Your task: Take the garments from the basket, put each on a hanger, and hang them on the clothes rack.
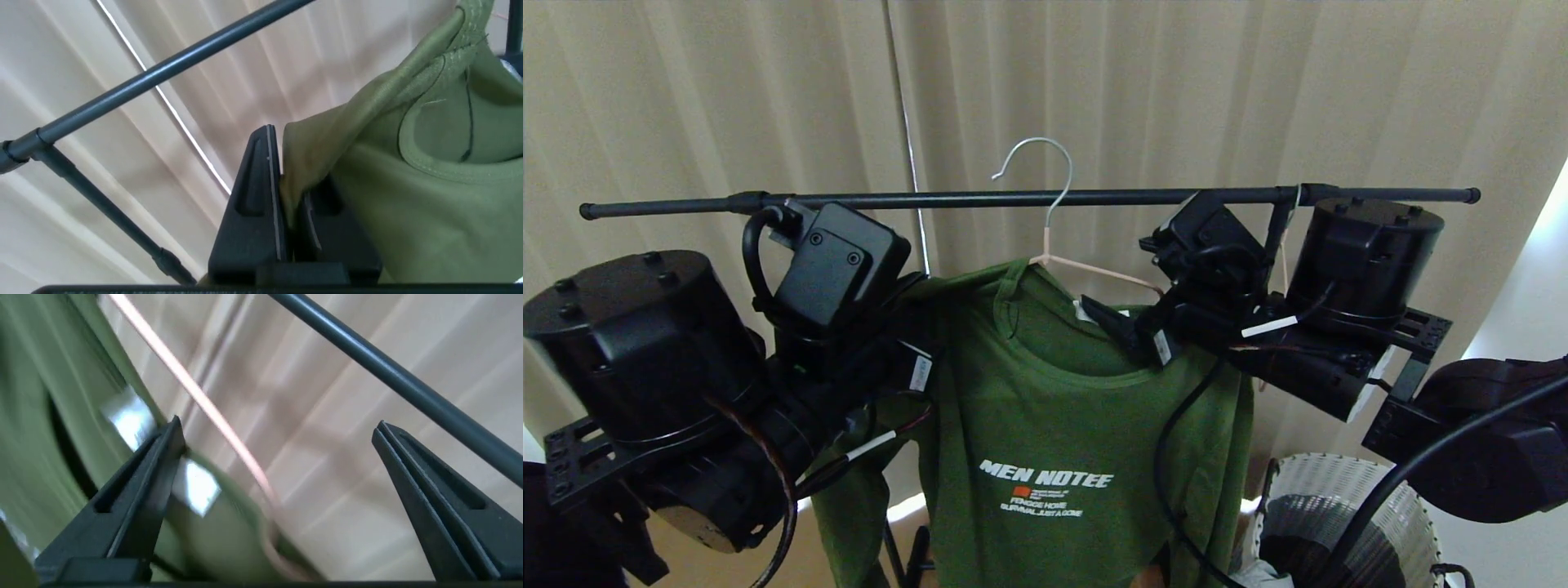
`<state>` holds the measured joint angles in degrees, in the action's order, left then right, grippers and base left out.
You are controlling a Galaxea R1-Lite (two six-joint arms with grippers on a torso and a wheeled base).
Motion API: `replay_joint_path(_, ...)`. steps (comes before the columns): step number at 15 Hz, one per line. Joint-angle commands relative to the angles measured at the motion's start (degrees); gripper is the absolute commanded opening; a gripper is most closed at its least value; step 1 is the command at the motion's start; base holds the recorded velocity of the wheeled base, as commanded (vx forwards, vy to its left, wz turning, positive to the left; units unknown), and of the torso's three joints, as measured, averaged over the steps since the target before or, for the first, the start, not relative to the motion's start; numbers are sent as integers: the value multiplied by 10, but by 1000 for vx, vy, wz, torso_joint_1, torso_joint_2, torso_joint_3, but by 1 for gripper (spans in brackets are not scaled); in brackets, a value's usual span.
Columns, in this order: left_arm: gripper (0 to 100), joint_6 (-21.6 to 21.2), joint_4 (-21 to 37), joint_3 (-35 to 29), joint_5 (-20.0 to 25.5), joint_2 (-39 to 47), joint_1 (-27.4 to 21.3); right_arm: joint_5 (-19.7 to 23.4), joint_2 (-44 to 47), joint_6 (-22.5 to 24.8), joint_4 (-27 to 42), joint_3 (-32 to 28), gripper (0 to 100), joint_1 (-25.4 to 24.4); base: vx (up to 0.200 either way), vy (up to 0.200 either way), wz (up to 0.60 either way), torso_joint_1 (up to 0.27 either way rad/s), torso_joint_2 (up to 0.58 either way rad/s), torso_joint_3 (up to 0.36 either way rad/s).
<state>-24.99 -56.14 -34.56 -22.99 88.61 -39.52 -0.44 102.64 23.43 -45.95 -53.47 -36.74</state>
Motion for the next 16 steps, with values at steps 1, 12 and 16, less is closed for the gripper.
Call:
replay_joint_path(1, 0, 0, 0, 2, 0, 1, 0, 0, -2, 0, -1, 0, 0, -2, 0, 0, 0, 0, 0, 0)
replay_joint_path(12, 100, -3, 0, 20, 0, -2, 0, 0, -13, -1, -7, 19, 0, -3, 0, 0, 0, 0, 0, 0)
replay_joint_path(16, 100, 10, 0, 45, 1, -33, 1, -9, -52, -1, -7, 58, 0, 15, 0, 0, 0, 0, 0, 0)
